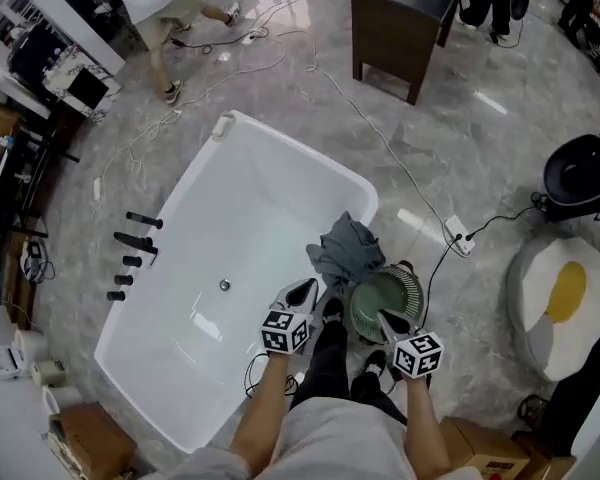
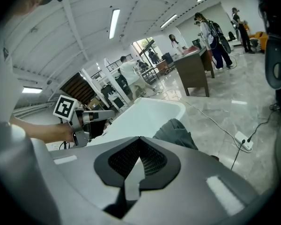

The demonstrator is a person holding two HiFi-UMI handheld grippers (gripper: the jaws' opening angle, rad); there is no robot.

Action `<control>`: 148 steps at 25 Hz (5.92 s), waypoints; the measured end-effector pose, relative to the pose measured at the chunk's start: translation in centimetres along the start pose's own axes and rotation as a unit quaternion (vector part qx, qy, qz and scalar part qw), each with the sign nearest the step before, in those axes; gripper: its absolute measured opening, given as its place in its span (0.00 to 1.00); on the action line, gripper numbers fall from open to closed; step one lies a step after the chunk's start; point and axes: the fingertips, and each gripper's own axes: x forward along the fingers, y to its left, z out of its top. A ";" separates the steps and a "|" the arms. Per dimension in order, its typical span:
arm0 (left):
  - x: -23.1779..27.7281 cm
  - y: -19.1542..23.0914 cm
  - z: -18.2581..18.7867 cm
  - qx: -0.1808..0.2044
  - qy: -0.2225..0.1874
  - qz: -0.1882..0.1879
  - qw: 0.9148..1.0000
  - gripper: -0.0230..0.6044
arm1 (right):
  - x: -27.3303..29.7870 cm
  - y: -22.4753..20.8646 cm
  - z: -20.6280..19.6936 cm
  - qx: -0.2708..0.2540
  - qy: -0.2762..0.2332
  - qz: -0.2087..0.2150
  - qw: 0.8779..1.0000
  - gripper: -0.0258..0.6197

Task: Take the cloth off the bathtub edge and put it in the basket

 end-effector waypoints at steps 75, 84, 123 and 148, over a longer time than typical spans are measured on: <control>17.8 -13.1 -13.4 -0.090 0.147 -0.365 0.915 0.39 | 7.7 -12.5 -6.9 0.072 -0.146 0.023 0.986 0.35; 18.2 -22.0 -20.4 -0.105 0.194 -0.403 0.888 0.40 | -0.4 -17.0 -13.3 0.108 -0.146 -0.029 0.983 0.35; 36.4 -7.3 -43.7 -0.144 0.245 -0.212 0.935 0.41 | 18.6 -34.1 -33.7 0.096 0.027 -0.069 0.993 0.37; 26.5 -9.3 -35.5 0.016 0.267 -0.195 0.944 0.46 | 8.4 -29.9 -26.6 0.098 0.032 -0.181 0.978 0.37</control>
